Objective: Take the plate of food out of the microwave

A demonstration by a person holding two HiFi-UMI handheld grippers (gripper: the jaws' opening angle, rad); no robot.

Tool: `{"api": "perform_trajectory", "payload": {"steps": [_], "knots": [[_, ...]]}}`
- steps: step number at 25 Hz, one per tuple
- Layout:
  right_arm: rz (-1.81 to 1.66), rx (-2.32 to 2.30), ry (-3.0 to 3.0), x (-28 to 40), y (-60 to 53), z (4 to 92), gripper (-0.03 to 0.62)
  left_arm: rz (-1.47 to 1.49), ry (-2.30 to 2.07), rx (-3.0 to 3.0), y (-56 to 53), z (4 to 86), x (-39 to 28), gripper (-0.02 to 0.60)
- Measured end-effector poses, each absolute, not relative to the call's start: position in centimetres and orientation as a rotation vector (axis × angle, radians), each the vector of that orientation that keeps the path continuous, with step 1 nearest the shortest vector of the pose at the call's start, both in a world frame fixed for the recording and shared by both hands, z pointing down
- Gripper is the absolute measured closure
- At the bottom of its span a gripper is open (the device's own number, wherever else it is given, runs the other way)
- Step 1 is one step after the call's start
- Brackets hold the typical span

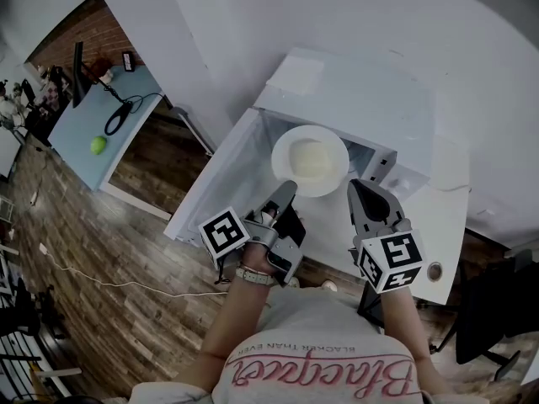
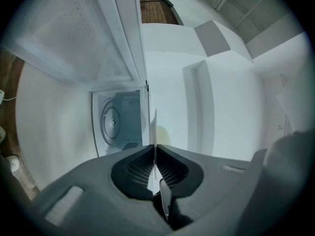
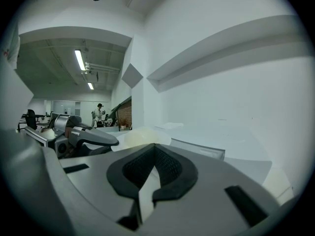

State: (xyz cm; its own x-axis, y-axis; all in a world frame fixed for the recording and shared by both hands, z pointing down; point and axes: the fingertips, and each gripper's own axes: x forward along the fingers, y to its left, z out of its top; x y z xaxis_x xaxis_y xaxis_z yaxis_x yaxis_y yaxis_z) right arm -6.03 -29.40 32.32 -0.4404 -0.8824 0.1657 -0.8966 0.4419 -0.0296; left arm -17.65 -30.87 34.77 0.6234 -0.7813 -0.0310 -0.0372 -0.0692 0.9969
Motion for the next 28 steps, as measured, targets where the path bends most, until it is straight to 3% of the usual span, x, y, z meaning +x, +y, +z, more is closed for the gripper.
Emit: {"api": "perform_trajectory", "payload": {"steps": [28], "knots": [[-0.012, 1.754, -2.536, -4.0, -28.6, 27.8, 0.583, -0.651, -0.601, 1.626, -31.5, 31.9, -14.2, 0.563]]}}
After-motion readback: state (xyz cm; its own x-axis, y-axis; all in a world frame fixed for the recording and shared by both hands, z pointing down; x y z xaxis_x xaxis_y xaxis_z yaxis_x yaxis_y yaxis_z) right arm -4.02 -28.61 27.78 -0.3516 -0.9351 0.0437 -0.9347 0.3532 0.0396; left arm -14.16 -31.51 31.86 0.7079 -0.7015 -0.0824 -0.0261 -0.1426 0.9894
